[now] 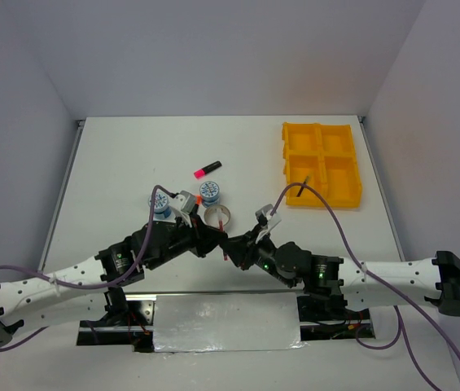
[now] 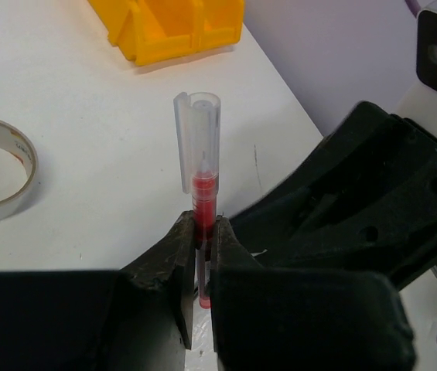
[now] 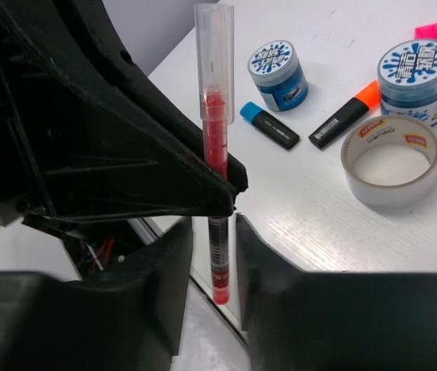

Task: Sort the stationery into containers
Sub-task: Close the pen cap on the pen.

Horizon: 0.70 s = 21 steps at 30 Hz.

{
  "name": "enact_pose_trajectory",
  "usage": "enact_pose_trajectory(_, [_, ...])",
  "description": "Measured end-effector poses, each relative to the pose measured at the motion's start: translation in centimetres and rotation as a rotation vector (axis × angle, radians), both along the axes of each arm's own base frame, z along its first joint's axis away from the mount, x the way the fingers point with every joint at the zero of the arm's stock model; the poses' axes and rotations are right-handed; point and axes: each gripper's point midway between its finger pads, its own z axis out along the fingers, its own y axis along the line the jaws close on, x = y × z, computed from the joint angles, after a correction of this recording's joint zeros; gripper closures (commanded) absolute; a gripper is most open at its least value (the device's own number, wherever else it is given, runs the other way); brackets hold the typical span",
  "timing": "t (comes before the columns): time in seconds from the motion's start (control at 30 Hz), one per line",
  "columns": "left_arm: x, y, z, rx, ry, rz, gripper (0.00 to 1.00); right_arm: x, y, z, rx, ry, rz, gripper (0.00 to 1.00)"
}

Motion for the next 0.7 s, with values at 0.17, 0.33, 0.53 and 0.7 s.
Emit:
enact_pose_trajectory(0.17, [-0.6, -0.2, 1.0, -0.026, -0.028, -0.039, 1.00, -0.4, 0.0, -0.2, 0.001, 0.001, 0.027, 0.50])
enact_pose_trajectory(0.33, [-1.4, -0.8, 2.4, -0.065, -0.066, -0.102, 1.00, -0.8, 0.2, -0.2, -0.001, -0.002, 0.052, 0.51])
enact_pose_trajectory(0.53, [-2.4, -1.4, 3.1, -0.087, -0.097, -0.172, 1.00, -1.3, 0.6, 0.3, 0.009, -0.025, 0.095, 0.80])
enact_pose_trajectory(0.7, [-2.6, -1.5, 3.3, -0.095, -0.101, -0.186, 0.94, -1.8, 0.7, 0.6, 0.023, -0.039, 0.126, 0.99])
